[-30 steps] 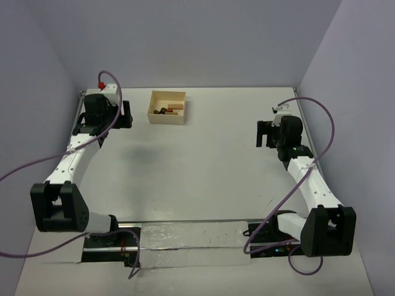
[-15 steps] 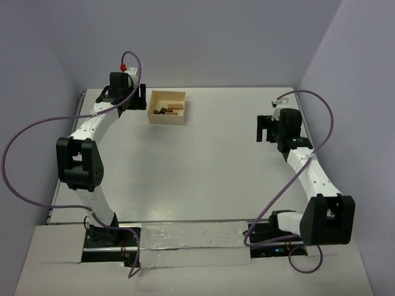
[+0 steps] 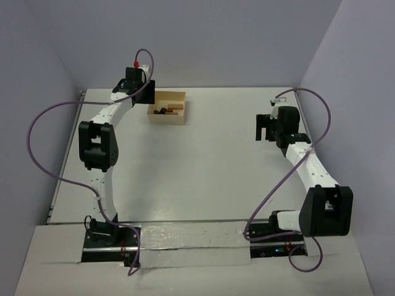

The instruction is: Build the wood block tower

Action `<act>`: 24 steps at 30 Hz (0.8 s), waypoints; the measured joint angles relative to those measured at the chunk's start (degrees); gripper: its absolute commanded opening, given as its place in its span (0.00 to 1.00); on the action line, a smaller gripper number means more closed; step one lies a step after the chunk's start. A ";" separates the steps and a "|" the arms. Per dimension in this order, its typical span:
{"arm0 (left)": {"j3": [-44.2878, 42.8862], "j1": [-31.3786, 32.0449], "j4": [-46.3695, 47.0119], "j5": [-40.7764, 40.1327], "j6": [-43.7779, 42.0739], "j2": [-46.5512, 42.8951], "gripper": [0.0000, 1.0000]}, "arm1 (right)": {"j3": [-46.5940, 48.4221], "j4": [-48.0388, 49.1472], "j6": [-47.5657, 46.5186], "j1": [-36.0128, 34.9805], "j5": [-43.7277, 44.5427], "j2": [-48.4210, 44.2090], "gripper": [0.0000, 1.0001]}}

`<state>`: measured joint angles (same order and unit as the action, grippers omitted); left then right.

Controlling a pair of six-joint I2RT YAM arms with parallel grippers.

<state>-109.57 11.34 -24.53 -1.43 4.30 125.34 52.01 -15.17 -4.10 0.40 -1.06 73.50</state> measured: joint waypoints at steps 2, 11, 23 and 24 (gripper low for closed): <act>-1.61 0.05 -0.28 -0.27 0.00 2.06 0.65 | 0.28 -0.10 0.00 -0.02 0.02 0.56 1.00; -5.99 0.05 -1.61 -1.31 0.10 9.29 0.50 | 0.61 -0.29 0.02 0.00 0.17 2.00 1.00; -6.64 0.06 -2.93 -1.13 1.05 11.39 0.00 | 0.61 -0.39 0.20 0.00 0.17 2.06 1.00; -6.64 0.08 -2.85 -1.18 1.25 11.39 0.00 | 0.61 -0.43 0.20 0.00 0.17 2.04 1.00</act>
<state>-116.20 11.42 -27.38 -2.60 5.55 136.73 52.62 -15.60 -3.89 0.40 -0.89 75.54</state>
